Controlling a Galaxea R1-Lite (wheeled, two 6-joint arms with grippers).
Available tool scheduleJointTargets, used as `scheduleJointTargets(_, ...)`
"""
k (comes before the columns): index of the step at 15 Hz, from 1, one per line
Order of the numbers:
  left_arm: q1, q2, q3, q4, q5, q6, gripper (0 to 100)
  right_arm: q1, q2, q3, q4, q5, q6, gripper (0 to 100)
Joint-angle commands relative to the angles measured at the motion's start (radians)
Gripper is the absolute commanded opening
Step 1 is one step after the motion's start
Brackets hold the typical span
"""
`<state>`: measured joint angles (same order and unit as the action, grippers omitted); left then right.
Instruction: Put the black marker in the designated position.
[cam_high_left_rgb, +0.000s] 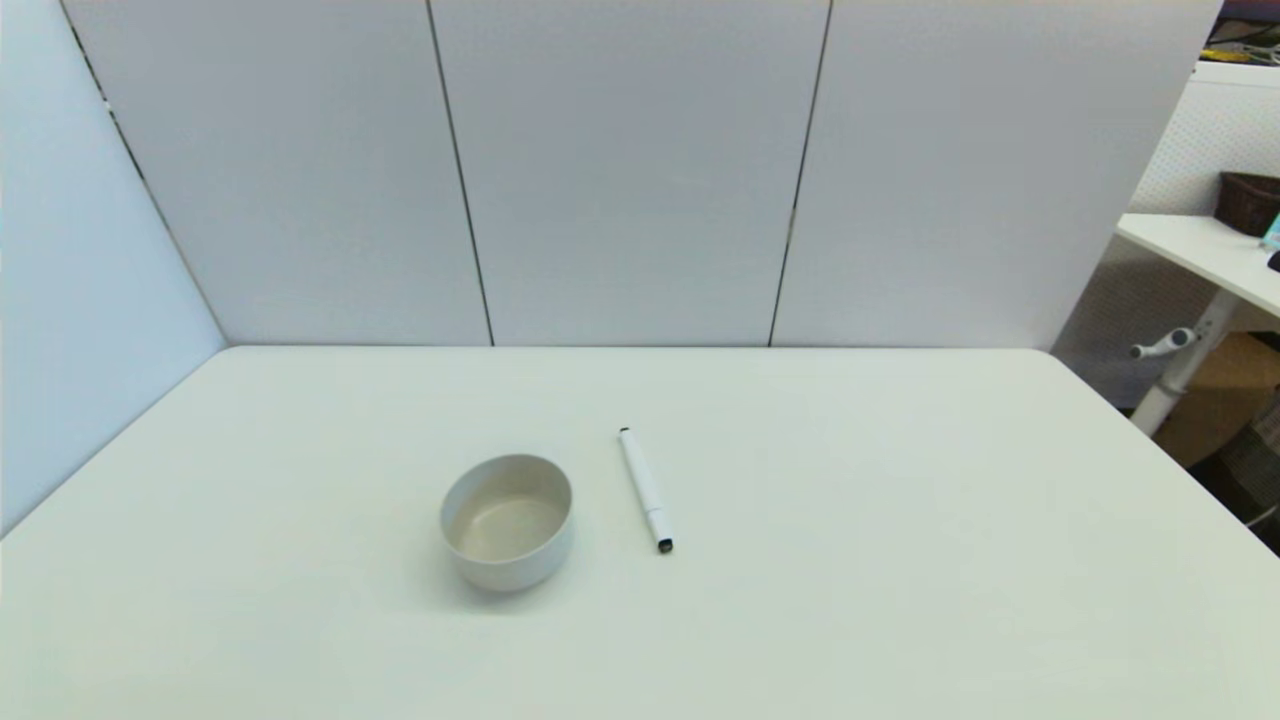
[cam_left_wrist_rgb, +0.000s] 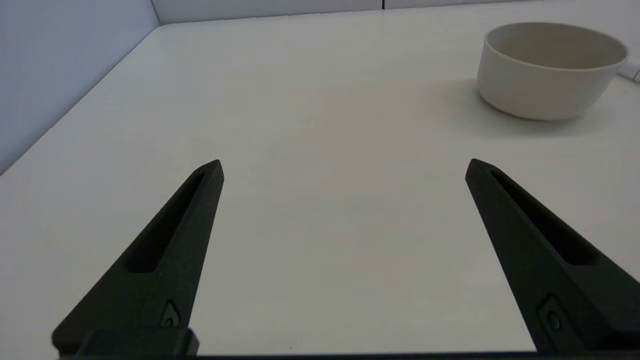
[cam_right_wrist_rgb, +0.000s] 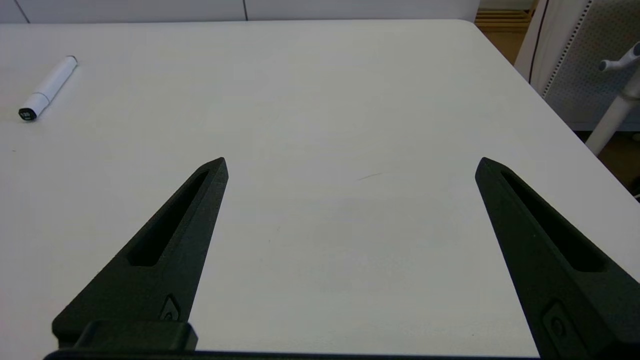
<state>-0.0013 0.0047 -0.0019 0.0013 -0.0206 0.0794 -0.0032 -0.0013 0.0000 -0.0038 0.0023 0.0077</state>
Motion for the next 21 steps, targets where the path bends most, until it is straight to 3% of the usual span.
scheduleJointTargets(1, 0.000, -0.005, 0.002, -0.004, 0.021, -0.087, 100, 0.000, 0.001, 0.000, -0.001, -0.001, 0.000, 100)
scheduleJointTargets(21, 0.000, -0.005, 0.002, -0.004, 0.021, -0.090, 100, 0.000, 0.001, 0.000, 0.001, -0.001, 0.000, 100)
